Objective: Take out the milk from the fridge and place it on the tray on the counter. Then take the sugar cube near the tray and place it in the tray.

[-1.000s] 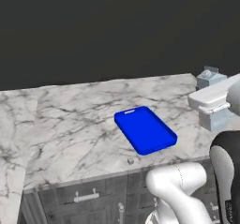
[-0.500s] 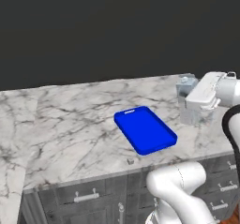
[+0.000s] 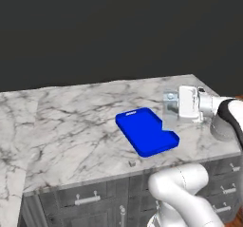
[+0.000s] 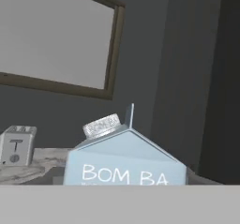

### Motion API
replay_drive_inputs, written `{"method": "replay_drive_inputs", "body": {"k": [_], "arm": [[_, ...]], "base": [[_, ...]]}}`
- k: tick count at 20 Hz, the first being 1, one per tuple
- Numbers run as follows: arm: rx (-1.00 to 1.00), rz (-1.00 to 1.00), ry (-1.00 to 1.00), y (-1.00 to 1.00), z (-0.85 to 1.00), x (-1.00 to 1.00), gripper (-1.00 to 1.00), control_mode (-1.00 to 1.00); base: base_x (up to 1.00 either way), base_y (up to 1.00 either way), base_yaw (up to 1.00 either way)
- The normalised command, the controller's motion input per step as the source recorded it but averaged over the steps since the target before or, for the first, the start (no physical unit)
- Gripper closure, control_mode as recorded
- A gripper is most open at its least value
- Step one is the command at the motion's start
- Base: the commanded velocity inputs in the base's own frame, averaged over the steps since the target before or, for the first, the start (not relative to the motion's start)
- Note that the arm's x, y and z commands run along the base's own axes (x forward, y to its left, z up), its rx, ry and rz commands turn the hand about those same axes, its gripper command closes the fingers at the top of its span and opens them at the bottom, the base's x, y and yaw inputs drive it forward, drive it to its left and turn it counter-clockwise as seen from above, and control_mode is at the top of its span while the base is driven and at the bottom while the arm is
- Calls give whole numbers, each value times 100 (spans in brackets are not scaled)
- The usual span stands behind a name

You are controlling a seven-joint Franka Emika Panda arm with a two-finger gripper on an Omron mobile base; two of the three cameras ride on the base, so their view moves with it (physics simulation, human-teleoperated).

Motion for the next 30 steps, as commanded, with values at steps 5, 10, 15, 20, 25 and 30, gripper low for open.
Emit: {"method": "replay_drive_inputs", "body": {"k": [5,10,15,20,25,30], "arm": [[1,25,-1,16,-46,97,100,-100],[-1,18,13,5,-10,87,100,-100],[-5,25,3,0,-23,72,100,-100],[0,22,-4,0,-20,52,100,-100],[0,16,-2,0,-28,41,100,-100],[-1,3,0,0,-22,8,100,-100]], "base": [[0,0,0],[0,0,0],[0,0,0],[0,0,0],[0,0,0],[0,0,0]]}}
